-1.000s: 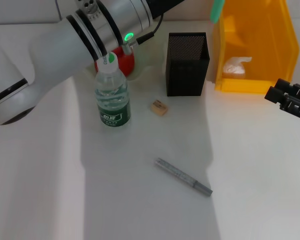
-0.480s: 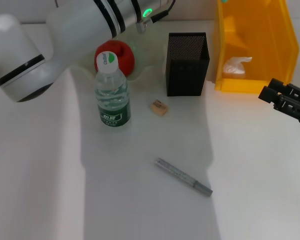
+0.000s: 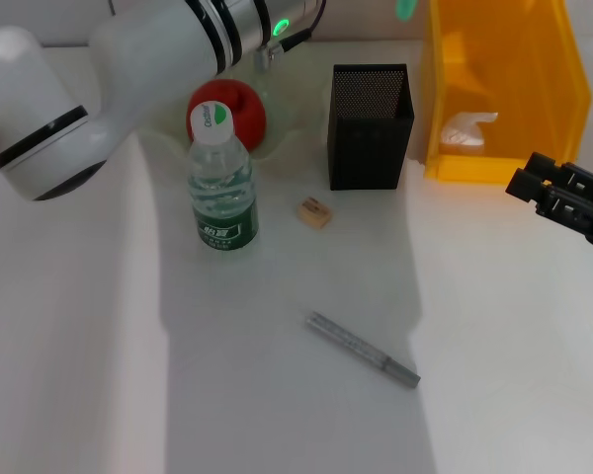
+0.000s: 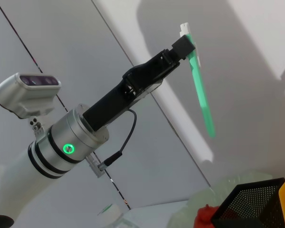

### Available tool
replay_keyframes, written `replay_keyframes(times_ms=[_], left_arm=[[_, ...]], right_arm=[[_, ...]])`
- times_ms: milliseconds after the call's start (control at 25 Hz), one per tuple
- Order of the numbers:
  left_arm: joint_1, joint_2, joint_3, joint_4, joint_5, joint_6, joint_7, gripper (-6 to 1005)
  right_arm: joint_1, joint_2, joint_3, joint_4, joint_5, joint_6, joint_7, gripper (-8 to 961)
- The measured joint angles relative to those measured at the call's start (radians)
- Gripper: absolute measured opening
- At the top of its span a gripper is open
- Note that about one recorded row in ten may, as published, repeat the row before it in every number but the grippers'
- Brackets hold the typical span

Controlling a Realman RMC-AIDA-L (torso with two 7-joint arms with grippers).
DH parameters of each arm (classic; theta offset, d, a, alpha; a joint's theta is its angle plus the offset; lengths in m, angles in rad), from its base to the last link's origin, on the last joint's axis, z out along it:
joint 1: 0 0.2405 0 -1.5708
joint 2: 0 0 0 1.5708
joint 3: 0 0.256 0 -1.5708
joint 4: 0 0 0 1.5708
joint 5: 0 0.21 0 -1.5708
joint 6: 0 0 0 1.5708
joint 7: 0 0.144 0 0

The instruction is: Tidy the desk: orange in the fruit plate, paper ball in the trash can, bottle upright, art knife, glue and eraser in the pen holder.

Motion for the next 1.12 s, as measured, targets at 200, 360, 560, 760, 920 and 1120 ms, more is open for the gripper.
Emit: replay_keyframes(times_ms=[200,360,560,760,920,1120], left_arm=[[0.02,0.0,0.006,-0.002,-0.001,-0.002,-0.004,267],[0.031,0.0,0.006,-0.003,-0.002,-0.002,-0.035,280],[0.034,0.0,0.006,-0.004,-0.002,-0.003,-0.039,343],[0.045,0.0,0.005,0.001,-0.002,0.006,-0.042,438],[0.064,0.0,0.0,0.013,-0.001,0.051,-0.056,505],[0.136,0.019,-0.008,0.059,0.042,0.266,-0.12,552]], right_arm=[[0.003,0.0,0.0,0.0,0.0,-0.005,0.0,736],[0.005,0.0,0.0,0.0,0.0,-0.005,0.0,736],[0.01,0.0,0.0,0.006,0.0,-0.006,0.0,736],[0.01,0.001,0.0,0.007,0.0,-0.005,0.0,736],[0.01,0.002,0.0,0.007,0.0,-0.006,0.0,735],[0.005,-0.001,0.001,0.001,0.006,-0.017,0.0,735]])
